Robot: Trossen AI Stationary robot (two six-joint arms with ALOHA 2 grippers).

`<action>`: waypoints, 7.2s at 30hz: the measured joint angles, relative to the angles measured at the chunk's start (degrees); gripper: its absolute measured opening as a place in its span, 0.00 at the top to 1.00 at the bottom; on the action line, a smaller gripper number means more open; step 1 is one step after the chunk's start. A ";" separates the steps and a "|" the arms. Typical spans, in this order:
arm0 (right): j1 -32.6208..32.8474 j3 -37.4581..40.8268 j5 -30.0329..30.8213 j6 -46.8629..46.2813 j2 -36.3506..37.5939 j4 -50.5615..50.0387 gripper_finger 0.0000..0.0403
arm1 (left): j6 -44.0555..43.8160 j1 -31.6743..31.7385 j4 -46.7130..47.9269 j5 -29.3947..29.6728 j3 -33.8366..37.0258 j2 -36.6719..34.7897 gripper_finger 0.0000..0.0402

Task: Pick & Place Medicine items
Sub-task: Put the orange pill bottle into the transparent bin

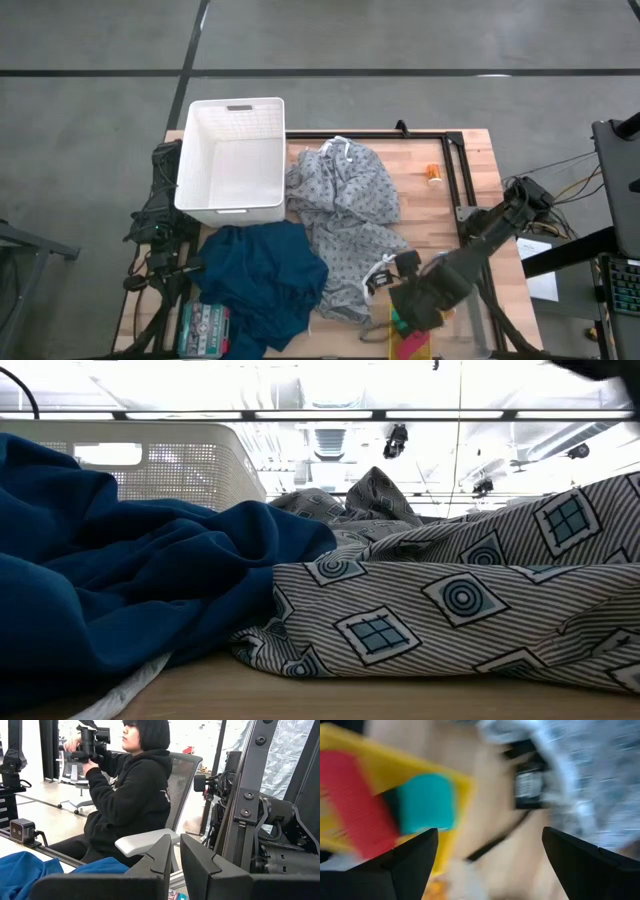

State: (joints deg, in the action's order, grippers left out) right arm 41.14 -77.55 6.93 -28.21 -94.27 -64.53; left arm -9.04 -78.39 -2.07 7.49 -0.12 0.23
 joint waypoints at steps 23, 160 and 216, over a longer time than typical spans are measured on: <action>-27.22 -3.52 7.47 1.70 0.58 23.82 0.13 | 0.00 0.00 0.00 -0.01 0.02 0.00 0.88; -69.61 -5.25 4.48 -5.11 9.50 -4.53 0.09 | 0.00 0.00 0.00 -0.02 0.02 0.00 0.88; -87.72 26.20 11.63 -4.37 9.41 4.48 0.09 | 0.00 -0.01 0.00 0.00 0.00 0.00 0.88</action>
State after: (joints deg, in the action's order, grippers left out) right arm -46.59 -51.35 18.55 -32.58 -84.86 -60.06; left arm -9.04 -78.40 -2.07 7.49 -0.12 0.23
